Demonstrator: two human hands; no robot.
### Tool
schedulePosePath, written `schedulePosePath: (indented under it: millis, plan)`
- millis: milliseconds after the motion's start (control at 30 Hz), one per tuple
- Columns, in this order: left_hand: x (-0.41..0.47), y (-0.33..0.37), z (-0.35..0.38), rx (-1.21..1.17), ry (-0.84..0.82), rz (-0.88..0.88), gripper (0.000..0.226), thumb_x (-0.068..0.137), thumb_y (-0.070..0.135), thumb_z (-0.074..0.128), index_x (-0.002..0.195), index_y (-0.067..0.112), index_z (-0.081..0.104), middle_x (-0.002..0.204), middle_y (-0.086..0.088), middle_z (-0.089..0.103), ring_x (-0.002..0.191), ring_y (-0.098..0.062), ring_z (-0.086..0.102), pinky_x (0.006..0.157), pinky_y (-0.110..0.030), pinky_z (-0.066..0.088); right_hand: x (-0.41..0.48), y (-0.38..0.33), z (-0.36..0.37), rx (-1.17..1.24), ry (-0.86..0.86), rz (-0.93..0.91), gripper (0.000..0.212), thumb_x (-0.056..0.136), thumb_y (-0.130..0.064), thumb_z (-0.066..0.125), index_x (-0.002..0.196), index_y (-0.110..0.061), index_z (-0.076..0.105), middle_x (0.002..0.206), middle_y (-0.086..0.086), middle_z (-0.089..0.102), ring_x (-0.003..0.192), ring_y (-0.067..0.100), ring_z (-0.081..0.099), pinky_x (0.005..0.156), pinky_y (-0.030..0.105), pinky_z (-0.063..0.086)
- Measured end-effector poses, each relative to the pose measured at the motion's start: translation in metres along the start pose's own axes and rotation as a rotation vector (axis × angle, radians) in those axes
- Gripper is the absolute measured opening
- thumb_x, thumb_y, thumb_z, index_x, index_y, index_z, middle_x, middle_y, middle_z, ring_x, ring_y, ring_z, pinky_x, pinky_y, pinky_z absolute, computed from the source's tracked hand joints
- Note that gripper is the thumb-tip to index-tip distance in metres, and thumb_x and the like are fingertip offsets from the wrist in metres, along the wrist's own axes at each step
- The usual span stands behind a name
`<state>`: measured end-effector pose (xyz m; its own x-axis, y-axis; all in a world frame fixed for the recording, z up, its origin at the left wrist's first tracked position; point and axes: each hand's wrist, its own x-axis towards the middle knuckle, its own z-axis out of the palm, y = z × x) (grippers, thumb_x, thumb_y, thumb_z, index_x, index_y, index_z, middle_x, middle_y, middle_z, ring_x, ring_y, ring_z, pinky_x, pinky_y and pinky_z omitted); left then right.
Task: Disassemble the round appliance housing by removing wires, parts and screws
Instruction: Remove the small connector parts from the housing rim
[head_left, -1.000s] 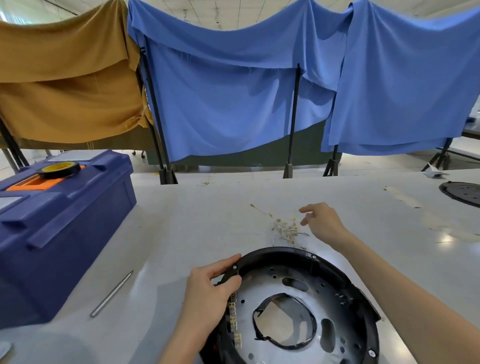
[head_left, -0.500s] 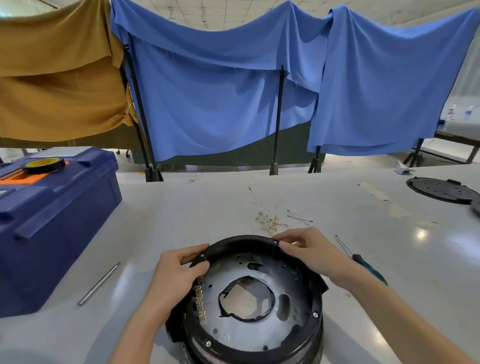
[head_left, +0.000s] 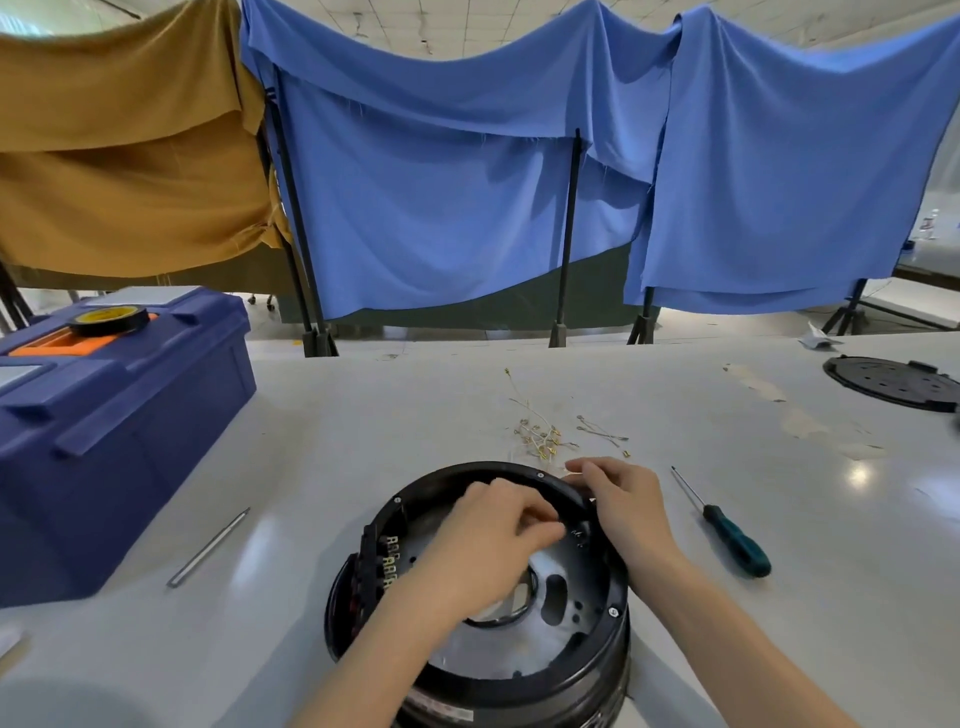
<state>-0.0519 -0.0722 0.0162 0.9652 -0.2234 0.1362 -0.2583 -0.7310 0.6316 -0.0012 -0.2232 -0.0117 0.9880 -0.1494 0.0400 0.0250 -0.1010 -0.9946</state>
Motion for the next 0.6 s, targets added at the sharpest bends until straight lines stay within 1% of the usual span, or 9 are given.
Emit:
schedulePosePath:
  millis: [67, 133, 200, 233, 333, 400, 467, 533, 600]
  plan:
    - [0.008, 0.009, 0.006, -0.154, -0.159, -0.070, 0.022, 0.092, 0.035, 0.059, 0.083, 0.018, 0.068, 0.080, -0.004, 0.073, 0.064, -0.011, 0.064, 0.078, -0.033, 0.056, -0.001, -0.001, 0.001, 0.060, 0.030, 0.016, 0.024, 0.097, -0.008, 0.047, 0.092, -0.009, 0.070, 0.073, 0.001, 0.074, 0.066, 0.013, 0.068, 0.054, 0.019, 0.050]
    - [0.015, 0.012, 0.007, -0.203, -0.245, -0.132, 0.031, 0.095, 0.040, 0.053, 0.075, 0.017, 0.061, 0.075, -0.014, 0.071, 0.051, -0.016, 0.061, 0.061, -0.025, 0.053, -0.003, -0.001, 0.004, 0.141, 0.029, 0.023, 0.024, 0.097, -0.007, 0.044, 0.093, -0.007, 0.068, 0.072, 0.003, 0.074, 0.062, 0.014, 0.069, 0.047, 0.019, 0.050]
    - [0.019, 0.011, 0.005, -0.208, -0.302, -0.189, 0.040, 0.096, 0.046, 0.049, 0.084, 0.009, 0.060, 0.068, -0.014, 0.068, 0.040, -0.014, 0.056, 0.040, -0.018, 0.040, -0.005, -0.001, 0.007, 0.217, 0.006, 0.045, 0.023, 0.098, -0.008, 0.044, 0.093, -0.006, 0.066, 0.071, 0.004, 0.075, 0.060, 0.014, 0.069, 0.047, 0.022, 0.051]
    - [0.020, 0.011, 0.004, -0.245, -0.334, -0.224, 0.046, 0.095, 0.049, 0.048, 0.091, 0.004, 0.058, 0.065, -0.013, 0.066, 0.036, -0.013, 0.054, 0.035, -0.018, 0.033, -0.005, -0.001, 0.007, 0.246, -0.018, 0.059, 0.023, 0.099, -0.009, 0.043, 0.094, -0.005, 0.066, 0.073, 0.005, 0.075, 0.064, 0.016, 0.070, 0.053, 0.025, 0.052]
    - [0.018, 0.008, 0.004, -0.352, -0.388, -0.296, 0.054, 0.095, 0.052, 0.047, 0.103, -0.001, 0.055, 0.057, -0.010, 0.062, 0.030, -0.011, 0.047, 0.031, -0.017, 0.026, -0.001, 0.002, 0.003, 0.252, -0.117, 0.072, 0.023, 0.099, -0.009, 0.045, 0.093, -0.004, 0.067, 0.081, 0.010, 0.076, 0.075, 0.022, 0.072, 0.069, 0.032, 0.055]
    - [0.016, 0.007, 0.006, -0.397, -0.410, -0.315, 0.052, 0.096, 0.051, 0.046, 0.104, 0.001, 0.053, 0.053, -0.008, 0.059, 0.030, -0.010, 0.045, 0.029, -0.016, 0.025, 0.001, 0.005, 0.000, 0.082, -0.156, 0.026, 0.023, 0.098, -0.009, 0.049, 0.088, -0.005, 0.069, 0.079, 0.009, 0.074, 0.070, 0.014, 0.069, 0.066, 0.025, 0.053]
    - [0.015, 0.007, 0.008, -0.450, -0.418, -0.337, 0.053, 0.096, 0.051, 0.044, 0.112, 0.001, 0.050, 0.050, -0.007, 0.057, 0.030, -0.010, 0.043, 0.029, -0.016, 0.024, 0.001, 0.011, 0.000, -0.126, -0.190, -0.028, 0.027, 0.096, -0.013, 0.052, 0.079, -0.001, 0.068, 0.067, 0.012, 0.065, 0.060, 0.016, 0.058, 0.060, 0.027, 0.046]
    - [0.014, 0.009, 0.010, -0.481, -0.425, -0.366, 0.059, 0.096, 0.054, 0.042, 0.121, 0.001, 0.045, 0.048, -0.005, 0.055, 0.030, -0.010, 0.043, 0.029, -0.015, 0.024, 0.002, 0.015, 0.000, -0.200, -0.206, -0.026, 0.036, 0.098, -0.019, 0.050, 0.073, 0.005, 0.062, 0.060, 0.011, 0.051, 0.059, 0.018, 0.046, 0.059, 0.029, 0.036]
    - [0.013, 0.010, 0.013, -0.499, -0.441, -0.383, 0.059, 0.095, 0.058, 0.040, 0.119, 0.004, 0.044, 0.047, -0.005, 0.054, 0.031, -0.009, 0.044, 0.029, -0.014, 0.024, 0.004, 0.017, -0.003, -0.231, -0.206, -0.001, 0.046, 0.100, -0.023, 0.048, 0.059, -0.002, 0.053, 0.052, 0.003, 0.043, 0.051, 0.015, 0.038, 0.054, 0.027, 0.031]
